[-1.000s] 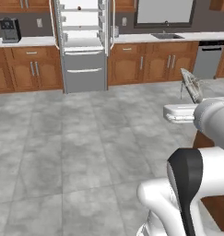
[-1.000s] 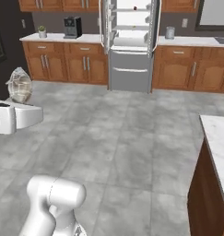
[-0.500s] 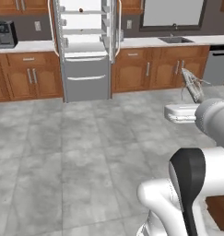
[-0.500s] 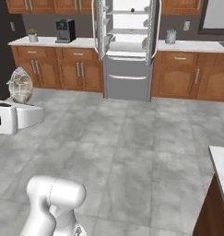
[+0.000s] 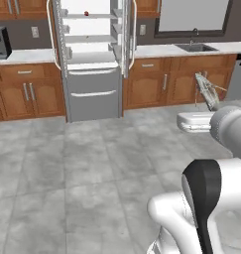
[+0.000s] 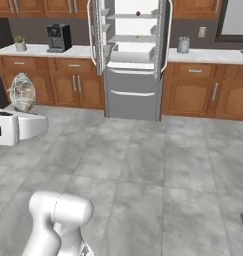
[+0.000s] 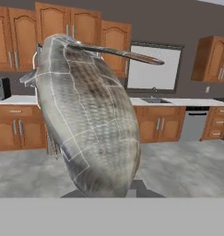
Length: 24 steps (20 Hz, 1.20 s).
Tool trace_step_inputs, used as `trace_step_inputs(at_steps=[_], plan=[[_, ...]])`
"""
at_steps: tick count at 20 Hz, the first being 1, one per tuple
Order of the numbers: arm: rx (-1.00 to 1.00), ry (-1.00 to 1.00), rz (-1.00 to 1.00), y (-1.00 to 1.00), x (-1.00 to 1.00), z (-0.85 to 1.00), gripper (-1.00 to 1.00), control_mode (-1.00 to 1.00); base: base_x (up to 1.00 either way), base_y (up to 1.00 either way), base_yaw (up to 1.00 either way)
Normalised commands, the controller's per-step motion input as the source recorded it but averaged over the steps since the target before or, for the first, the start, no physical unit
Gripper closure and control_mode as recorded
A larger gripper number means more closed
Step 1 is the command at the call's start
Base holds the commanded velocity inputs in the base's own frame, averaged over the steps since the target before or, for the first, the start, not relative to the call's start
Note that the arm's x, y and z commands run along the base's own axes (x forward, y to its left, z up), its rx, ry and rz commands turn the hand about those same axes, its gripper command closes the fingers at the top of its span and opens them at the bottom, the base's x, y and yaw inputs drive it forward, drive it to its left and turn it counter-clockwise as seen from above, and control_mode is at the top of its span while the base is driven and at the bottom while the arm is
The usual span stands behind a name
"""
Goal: Transport the fish and onion to the fridge. Place the fish on the rack containing meat and place the onion on the rack containing the vegetable, ensuring meats and vegetables are on different racks.
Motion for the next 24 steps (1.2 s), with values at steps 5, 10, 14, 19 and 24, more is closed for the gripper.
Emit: trace_step_inputs(at_steps=[5,10,14,19,24], plan=[[0.00,0.00,0.00,0.00,0.00,0.00,1.00,1.00,1.00,0.17,-0.08],[0.00,0.00,0.00,0.00,0.00,0.00,1.00,1.00,1.00,0.49,-0.12],[0.00,0.00,0.00,0.00,0.00,0.00,1.00,1.00,1.00,0.47,-0.08],[0.00,0.00,0.00,0.00,0.00,0.00,1.00,1.00,1.00,0.04,-0.01],[0.00,0.00,0.00,0.00,0.00,0.00,1.00,1.00,1.00,0.20,0.03]])
